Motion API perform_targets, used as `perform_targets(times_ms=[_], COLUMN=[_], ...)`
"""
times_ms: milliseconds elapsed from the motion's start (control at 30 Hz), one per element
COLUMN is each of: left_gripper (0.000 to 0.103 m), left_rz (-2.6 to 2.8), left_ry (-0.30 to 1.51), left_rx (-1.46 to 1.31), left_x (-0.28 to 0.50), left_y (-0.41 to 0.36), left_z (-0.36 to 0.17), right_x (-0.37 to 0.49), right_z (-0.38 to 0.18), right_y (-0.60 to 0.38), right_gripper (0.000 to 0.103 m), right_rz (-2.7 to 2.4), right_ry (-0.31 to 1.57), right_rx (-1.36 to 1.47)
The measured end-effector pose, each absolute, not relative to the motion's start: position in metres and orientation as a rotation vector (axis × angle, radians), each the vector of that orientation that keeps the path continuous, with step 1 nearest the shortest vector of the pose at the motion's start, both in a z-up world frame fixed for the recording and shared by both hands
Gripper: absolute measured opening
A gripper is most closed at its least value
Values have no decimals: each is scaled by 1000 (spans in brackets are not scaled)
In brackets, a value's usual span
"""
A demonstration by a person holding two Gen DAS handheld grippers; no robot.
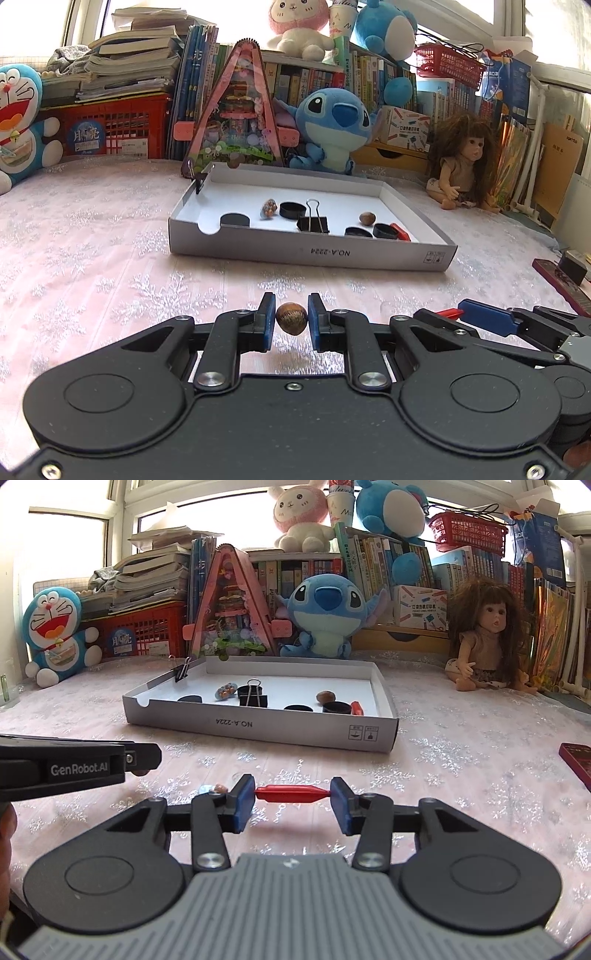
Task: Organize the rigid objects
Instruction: 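Carry the nut and red crayon over the white tray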
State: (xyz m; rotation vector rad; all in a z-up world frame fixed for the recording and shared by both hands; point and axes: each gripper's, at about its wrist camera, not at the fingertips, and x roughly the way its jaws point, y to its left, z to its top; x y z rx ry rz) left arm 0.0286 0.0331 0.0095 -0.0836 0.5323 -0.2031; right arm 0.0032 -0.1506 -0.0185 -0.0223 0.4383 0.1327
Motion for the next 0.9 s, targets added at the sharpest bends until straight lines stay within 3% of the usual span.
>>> perform_targets(times_ms=[900], left_gripper=[17], left_rz=[-176], left_ry=[511], left_rx=[-96], left_x=[89], left_y=[26], left_z=[45], right_x=[51], right_z=[12], right_y=[-192], right_gripper=[50], right_rz=[71], right_ry=[422], right_rx=[3])
